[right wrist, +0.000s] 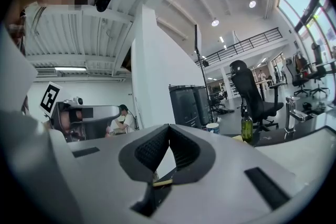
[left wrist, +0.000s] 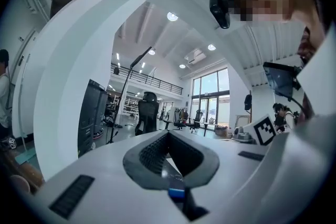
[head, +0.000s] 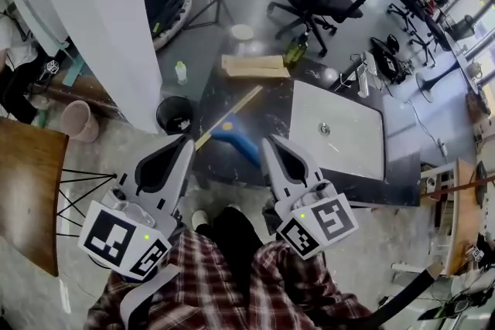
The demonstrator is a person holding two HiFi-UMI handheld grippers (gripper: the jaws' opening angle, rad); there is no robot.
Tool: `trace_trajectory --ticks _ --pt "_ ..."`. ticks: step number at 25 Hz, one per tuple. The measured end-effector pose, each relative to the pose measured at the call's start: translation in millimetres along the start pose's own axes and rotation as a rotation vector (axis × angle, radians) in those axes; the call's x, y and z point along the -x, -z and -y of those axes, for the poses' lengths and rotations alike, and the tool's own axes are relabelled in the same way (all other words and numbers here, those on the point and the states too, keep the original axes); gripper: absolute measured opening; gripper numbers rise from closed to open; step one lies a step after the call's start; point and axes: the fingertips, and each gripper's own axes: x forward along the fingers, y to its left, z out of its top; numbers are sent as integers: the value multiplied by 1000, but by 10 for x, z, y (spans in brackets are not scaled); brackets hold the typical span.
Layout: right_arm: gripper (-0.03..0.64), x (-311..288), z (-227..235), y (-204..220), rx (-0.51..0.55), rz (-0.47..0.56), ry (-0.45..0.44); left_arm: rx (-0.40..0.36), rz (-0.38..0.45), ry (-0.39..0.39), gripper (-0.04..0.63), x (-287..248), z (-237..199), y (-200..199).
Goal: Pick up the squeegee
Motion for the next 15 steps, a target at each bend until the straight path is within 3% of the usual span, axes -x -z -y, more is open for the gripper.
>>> trace_trajectory --ticks 6,15 --pt "12 -254 336 -76 -6 -23 7 8 -2 -5 9 -388 -182 -79" --pt "12 -640 633 -216 33 -67 -67 7 26 -71 9 -747 -371 -206"
